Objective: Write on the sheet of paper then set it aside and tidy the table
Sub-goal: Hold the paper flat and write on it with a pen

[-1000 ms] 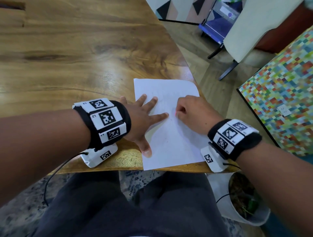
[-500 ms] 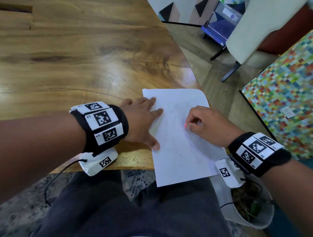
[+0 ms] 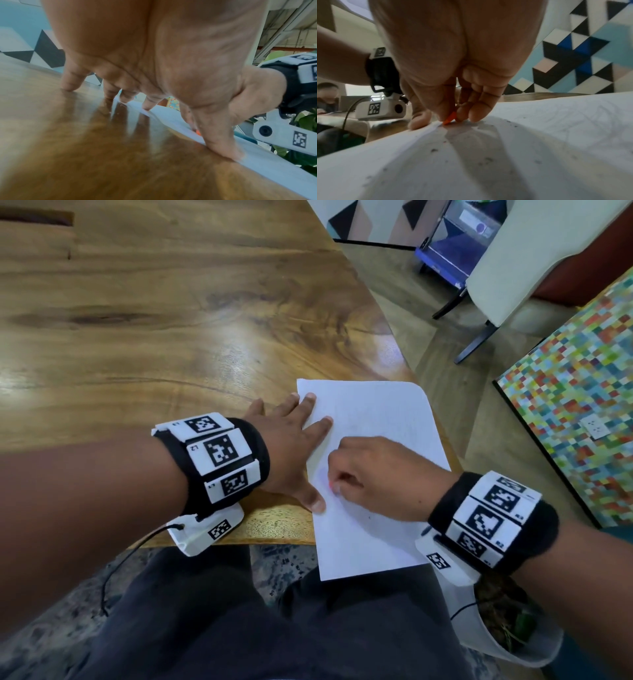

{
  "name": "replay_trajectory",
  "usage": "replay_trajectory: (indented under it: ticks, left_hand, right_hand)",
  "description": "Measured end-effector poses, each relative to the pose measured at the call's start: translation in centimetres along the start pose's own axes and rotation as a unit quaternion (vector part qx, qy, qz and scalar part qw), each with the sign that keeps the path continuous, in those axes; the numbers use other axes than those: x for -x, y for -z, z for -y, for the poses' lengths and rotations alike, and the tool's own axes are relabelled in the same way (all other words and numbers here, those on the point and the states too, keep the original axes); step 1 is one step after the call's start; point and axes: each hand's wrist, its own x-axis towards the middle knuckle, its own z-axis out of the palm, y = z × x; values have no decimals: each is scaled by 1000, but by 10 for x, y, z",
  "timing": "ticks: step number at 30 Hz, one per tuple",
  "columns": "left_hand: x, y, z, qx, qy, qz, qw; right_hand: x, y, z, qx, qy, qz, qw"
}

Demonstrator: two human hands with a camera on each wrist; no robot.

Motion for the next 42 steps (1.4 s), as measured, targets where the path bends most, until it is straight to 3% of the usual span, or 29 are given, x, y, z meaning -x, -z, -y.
replay_trajectory:
  ticks: [3,8,10,14,16,22,24,29,35,37,42]
  left_hand:
    - [-1,1,0,-6,-2,3,1000]
    - [0,2,-2,-16,6,-2,1000]
    - [-1,3,-3,-19,7,-7,1000]
    - [-3,3,-3,-26,9,-9,1000]
    - [-4,4,-3,-31,8,-11,999]
    - [1,5,-1,-42,20,-9,999]
    - [2,6,-2,-42,25,-7,999]
    - [0,6,-2,-34,18,-12,999]
    - [1,6,-2,-37,18,-15,999]
    - [0,7,-2,-38,19,-12,999]
    - [-1,6,-2,-39,14,-16,999]
  right_hand:
    - [-7,4,-6,26,-4,-3,1000]
    - [-34,15,-42,35,-144,-88,985]
    - [-29,13,-40,26,-131,-87,987]
    - [-12,5,-11,9,-30,-31,999]
    - [-15,5,-7,9,-21,-31,999]
    - [-48,21,-42,-6,-182,-104,978]
    - [-45,19,-31,11,-162,-94,982]
    - [-31,8,6,12,-32,-39,999]
    - [-51,22,-41,16,-188,-95,977]
    - [-47,21,-38,29,-160,-84,983]
    - [-28,10,-6,23,-13,-34,999]
